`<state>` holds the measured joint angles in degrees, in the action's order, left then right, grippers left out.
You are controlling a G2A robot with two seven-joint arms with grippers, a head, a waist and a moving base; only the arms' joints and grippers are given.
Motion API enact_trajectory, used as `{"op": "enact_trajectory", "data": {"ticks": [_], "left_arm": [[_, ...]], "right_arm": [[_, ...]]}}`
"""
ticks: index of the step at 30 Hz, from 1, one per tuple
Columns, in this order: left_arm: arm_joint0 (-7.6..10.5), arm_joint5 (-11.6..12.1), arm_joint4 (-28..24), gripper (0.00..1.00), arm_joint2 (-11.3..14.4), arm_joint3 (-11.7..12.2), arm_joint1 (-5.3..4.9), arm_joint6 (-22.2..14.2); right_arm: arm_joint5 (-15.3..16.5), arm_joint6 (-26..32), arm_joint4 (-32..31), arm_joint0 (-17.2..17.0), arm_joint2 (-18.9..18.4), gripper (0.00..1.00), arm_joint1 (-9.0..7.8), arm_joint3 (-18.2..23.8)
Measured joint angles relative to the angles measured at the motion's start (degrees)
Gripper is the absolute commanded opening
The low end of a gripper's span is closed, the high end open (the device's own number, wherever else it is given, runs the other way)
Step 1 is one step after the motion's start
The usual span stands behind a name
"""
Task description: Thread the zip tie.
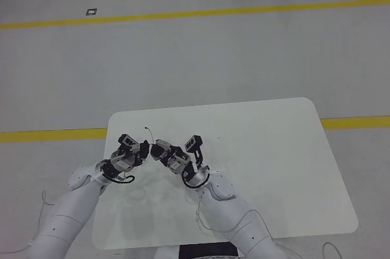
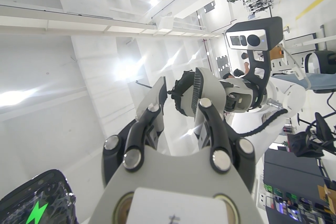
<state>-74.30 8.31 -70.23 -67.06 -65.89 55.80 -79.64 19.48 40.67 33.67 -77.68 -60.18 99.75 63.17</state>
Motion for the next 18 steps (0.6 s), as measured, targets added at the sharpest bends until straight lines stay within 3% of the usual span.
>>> {"op": "enact_trajectory", "data": {"ticks": [9,12,18], "left_arm": [[0.0,0.0,0.0,0.0,0.0,0.0,0.0,0.0],[0.0,0.0,0.0,0.0,0.0,0.0,0.0,0.0],[0.0,0.0,0.0,0.0,0.0,0.0,0.0,0.0]], "right_arm": [[0.0,-0.41,-0.29,-0.29,0.49,0.12,-0.17,1.18],[0.0,-0.72,-0.32,-0.32,0.46,0.0,-0.18,1.29],[0.0,-0.98,-0.53,-0.42,0.23,0.0,-0.2,1.59]]}}
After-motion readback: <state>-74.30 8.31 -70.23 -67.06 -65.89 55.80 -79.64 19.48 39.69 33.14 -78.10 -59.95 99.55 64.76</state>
